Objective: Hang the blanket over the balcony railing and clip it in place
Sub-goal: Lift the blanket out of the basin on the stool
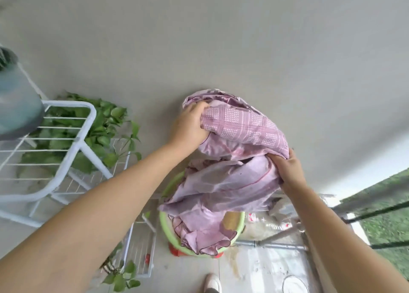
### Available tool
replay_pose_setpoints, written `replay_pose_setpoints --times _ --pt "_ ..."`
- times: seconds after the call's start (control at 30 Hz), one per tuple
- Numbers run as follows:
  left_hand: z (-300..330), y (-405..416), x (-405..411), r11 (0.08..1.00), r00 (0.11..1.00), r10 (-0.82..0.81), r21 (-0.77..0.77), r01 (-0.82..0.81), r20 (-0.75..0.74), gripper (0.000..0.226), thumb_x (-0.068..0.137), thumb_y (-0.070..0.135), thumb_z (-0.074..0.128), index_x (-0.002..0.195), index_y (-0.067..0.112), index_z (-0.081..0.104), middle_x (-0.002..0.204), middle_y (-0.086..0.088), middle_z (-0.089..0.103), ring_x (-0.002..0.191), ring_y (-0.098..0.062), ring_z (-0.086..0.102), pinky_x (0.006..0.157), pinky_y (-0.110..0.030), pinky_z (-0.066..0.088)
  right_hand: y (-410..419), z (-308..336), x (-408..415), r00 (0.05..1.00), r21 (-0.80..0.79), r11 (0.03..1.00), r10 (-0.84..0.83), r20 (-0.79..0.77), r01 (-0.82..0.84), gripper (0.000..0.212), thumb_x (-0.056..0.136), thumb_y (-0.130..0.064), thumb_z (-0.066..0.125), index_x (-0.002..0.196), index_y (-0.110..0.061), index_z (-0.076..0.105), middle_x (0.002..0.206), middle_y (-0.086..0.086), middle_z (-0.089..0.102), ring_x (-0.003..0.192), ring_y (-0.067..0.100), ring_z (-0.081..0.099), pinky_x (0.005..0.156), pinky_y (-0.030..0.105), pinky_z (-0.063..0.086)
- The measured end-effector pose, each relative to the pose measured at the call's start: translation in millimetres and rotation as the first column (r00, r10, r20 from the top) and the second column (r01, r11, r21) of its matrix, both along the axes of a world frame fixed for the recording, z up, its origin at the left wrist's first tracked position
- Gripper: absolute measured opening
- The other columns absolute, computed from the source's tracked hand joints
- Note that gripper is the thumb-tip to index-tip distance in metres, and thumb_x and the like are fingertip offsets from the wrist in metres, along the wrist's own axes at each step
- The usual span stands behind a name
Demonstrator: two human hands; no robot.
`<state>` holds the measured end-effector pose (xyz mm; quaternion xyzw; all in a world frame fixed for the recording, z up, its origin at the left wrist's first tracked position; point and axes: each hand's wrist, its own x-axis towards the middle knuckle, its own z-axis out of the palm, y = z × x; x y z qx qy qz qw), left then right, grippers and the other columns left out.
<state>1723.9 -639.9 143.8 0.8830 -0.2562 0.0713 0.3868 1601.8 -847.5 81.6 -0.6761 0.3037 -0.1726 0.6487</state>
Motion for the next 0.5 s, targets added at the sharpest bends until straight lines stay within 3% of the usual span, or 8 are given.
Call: replay_pose_setpoints --times 0.1,0.17,0.27,0.37,0.43,0.5 --pt "28.0 14.3 -22.9 0.98 0.995 -0.021 -0.197 0.002 -0.094 0.066 0.074 0.003 0.07 0.132 0.012 0.041 0.133 -0.012 0.045 0.12 -0.024 0.047 0.092 -0.024 0.037 17.6 49.0 -21.9 0.981 0.033 0.994 -0.105 0.163 0.101 0.027 0.073 -0.015 0.065 0.099 -0.022 0.063 0.111 0.012 0.06 0.095 0.02 0.062 0.072 0.016 0.054" --pt "34.7 30.9 -46.7 0.951 0.978 -0.058 -0.308 -0.006 -0.2 0.078 0.075 0.013 0.074 0.139 0.009 0.03 0.138 -0.013 0.04 0.126 -0.024 0.043 0.099 -0.026 0.036 33.9 79.9 -41.0 0.951 0.067 0.982 -0.19 0.242 0.179 0.02 0.073 -0.016 0.064 0.092 -0.022 0.065 0.108 0.012 0.061 0.098 0.024 0.062 0.074 0.021 0.053" --pt "25.8 63.0 -84.9 0.979 0.934 -0.074 -0.203 0.002 -0.35 0.086 0.078 0.029 0.072 0.144 0.008 0.02 0.146 -0.014 0.034 0.133 -0.026 0.037 0.109 -0.032 0.031 59.8 123.5 -76.1 0.907 0.097 0.967 -0.255 0.336 0.236 0.015 0.083 -0.009 0.056 0.086 -0.022 0.064 0.089 0.0 0.065 0.09 0.019 0.061 0.067 0.019 0.052" --pt "27.6 87.9 -124.4 0.988 0.863 -0.149 -0.11 0.11 -0.483 0.092 0.081 0.042 0.065 0.148 0.013 0.008 0.155 -0.013 0.019 0.141 -0.023 0.024 0.115 -0.033 0.022 83.1 168.7 -121.7 0.864 0.117 0.959 -0.282 0.418 0.257 0.014 0.086 -0.013 0.054 0.09 -0.024 0.061 0.087 -0.003 0.065 0.082 0.014 0.062 0.065 0.019 0.054" --pt "50.5 92.4 -144.6 0.963 0.808 -0.264 -0.195 0.188 -0.526 0.089 0.083 0.044 0.062 0.148 0.017 0.007 0.156 -0.008 0.016 0.143 -0.02 0.02 0.117 -0.033 0.02 90.2 201.2 -154.5 0.837 0.127 0.954 -0.298 0.459 0.27 0.013 0.087 -0.017 0.055 0.094 -0.024 0.063 0.092 0.001 0.066 0.085 0.015 0.063 0.068 0.021 0.054" --pt "92.7 87.5 -167.7 0.91 0.791 -0.396 -0.312 0.272 -0.466 0.078 0.087 0.04 0.058 0.147 0.017 0.014 0.154 -0.004 0.023 0.141 -0.018 0.025 0.112 -0.025 0.024 96.7 236.2 -191.4 0.816 0.104 0.956 -0.289 0.5 0.275 0.021 0.087 -0.023 0.055 0.106 -0.018 0.062 0.094 0.002 0.067 0.087 0.013 0.065 0.078 0.025 0.053"
